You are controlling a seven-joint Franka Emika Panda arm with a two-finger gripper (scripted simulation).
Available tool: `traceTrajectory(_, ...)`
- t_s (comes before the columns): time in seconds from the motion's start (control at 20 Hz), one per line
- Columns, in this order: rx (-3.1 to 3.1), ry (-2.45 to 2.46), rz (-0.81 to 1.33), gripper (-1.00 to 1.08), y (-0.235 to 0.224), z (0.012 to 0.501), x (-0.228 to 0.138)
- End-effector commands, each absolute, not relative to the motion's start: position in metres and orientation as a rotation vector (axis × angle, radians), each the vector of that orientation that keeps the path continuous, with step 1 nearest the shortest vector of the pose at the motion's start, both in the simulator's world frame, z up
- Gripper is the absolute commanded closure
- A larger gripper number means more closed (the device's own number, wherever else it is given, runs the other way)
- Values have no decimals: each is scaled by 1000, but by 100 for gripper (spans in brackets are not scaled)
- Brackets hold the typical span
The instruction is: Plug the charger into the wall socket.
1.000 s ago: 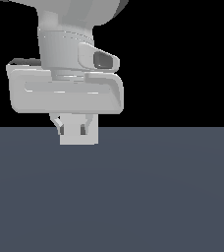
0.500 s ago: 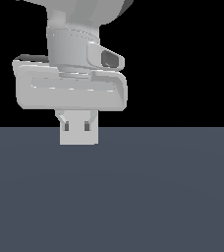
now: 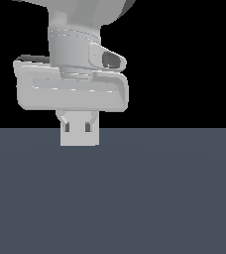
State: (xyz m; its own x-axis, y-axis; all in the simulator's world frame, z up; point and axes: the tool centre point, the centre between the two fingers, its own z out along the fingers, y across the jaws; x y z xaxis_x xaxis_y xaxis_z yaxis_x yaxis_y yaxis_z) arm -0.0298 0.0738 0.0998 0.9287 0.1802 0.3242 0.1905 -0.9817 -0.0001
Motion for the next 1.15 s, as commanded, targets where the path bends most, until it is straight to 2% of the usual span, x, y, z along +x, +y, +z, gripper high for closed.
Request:
traceTrajectory(0.0,-3054,-294,-509,108,74,100,-28)
traceTrajectory(0.65,-3053,-293,-509,108,82,100,12)
traceTrajectory(1.1,-3054,-295,-509,108,83,100,19)
